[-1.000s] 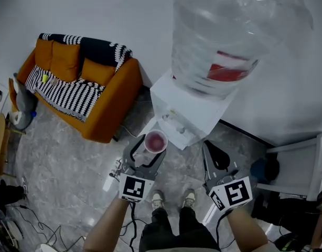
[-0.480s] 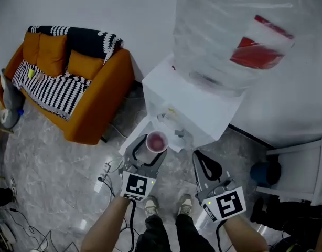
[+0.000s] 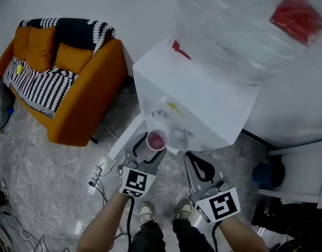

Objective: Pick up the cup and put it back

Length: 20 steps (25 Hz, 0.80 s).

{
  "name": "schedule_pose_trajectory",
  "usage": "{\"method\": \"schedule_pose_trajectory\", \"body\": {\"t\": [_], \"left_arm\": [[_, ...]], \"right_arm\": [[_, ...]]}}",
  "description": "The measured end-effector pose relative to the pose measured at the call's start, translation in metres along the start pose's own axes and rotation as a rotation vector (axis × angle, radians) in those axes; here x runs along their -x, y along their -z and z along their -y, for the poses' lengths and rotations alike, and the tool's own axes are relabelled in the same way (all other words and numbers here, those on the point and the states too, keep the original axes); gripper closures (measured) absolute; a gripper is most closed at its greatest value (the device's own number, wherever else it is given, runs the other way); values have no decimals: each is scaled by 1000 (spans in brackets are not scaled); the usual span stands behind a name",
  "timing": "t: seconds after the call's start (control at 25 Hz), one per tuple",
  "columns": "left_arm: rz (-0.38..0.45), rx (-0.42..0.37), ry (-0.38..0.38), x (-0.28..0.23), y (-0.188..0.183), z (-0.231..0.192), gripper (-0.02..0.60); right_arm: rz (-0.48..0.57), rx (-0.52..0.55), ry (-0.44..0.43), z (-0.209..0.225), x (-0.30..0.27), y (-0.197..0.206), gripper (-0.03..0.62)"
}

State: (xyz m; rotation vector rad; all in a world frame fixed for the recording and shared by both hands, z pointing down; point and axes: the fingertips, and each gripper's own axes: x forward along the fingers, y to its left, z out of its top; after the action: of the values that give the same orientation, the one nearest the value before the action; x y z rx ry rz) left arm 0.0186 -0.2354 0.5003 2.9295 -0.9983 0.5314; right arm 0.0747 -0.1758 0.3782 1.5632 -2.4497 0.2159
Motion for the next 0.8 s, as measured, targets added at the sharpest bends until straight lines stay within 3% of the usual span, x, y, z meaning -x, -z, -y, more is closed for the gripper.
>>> {"method": "schedule_pose_trajectory", "body": {"t": [0.36,0.64,0.8], "left_arm": [[7,-4,33,-57,55,12,265],[33,1,70,-80,89,26,267],[23,-8,44,-85,111,28,267]], "right_arm": [[-23,5,-4,10,-23,60,591],[-34,-68,-12,13,-31,91,591],[-38,-93,-12,14,-36,103,591]]}}
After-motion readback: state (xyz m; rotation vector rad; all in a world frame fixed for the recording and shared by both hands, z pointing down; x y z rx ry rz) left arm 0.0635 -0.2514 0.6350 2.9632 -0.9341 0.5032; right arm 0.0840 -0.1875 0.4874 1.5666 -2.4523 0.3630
